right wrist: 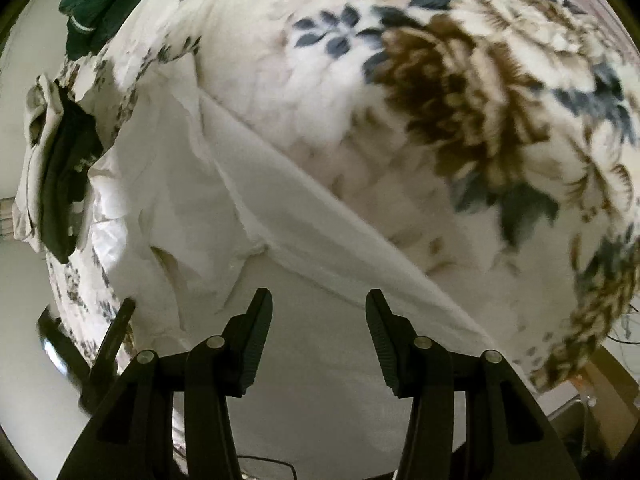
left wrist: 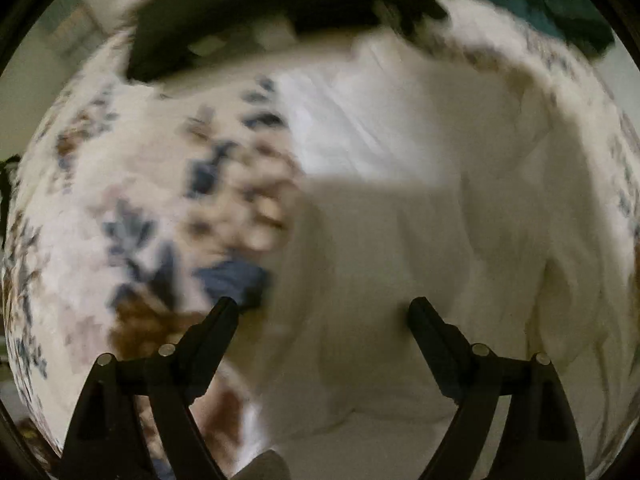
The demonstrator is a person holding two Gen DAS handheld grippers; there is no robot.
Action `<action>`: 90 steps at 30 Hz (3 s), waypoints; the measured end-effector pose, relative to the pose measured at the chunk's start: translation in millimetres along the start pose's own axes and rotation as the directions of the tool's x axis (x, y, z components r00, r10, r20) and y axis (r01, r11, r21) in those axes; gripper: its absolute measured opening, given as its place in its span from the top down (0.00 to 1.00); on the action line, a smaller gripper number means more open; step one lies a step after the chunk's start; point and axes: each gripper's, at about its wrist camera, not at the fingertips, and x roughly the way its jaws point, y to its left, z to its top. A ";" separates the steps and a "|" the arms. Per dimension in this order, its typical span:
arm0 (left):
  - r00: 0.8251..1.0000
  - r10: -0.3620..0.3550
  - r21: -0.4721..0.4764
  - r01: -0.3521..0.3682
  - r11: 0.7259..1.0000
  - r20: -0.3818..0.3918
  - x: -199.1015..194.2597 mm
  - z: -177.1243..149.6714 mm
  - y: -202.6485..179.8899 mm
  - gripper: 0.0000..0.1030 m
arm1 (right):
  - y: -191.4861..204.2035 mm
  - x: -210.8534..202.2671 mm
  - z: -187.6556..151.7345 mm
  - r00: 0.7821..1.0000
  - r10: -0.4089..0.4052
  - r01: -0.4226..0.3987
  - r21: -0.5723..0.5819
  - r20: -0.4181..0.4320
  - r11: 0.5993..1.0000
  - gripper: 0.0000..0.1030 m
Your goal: Fold small clothes
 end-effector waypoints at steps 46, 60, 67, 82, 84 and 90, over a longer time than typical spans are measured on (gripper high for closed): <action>0.999 -0.040 -0.389 0.028 0.921 -0.022 -185.5 -256.6 -244.6 0.98 | 19.9 -0.4 235.7 0.942 0.019 -0.223 -0.581 -0.336 0.782 0.51; 0.996 -0.082 -0.478 0.084 0.875 0.025 -198.5 -258.2 -171.1 0.98 | 158.0 100.2 245.1 0.904 0.125 -0.344 -0.523 -0.408 0.780 0.96; 0.990 -0.129 -0.524 0.143 0.839 0.064 -212.9 -265.6 -98.6 0.98 | 232.8 39.4 193.4 0.968 0.027 -0.185 -0.641 -0.249 0.745 0.97; 0.986 -0.159 -0.649 0.157 0.745 0.056 -149.2 -310.1 88.5 0.98 | 430.8 120.6 30.5 0.966 -0.257 0.170 -0.801 0.021 0.574 0.97; 0.984 -0.172 -0.658 0.164 0.735 0.053 -136.1 -314.6 100.9 0.98 | 440.3 136.8 20.2 0.956 -0.288 0.211 -0.807 0.053 0.551 0.97; 0.968 -0.247 -0.687 0.211 0.695 0.048 -103.8 -327.0 125.0 0.98 | 450.0 171.4 14.4 0.944 -0.325 0.246 -0.792 0.064 0.559 0.97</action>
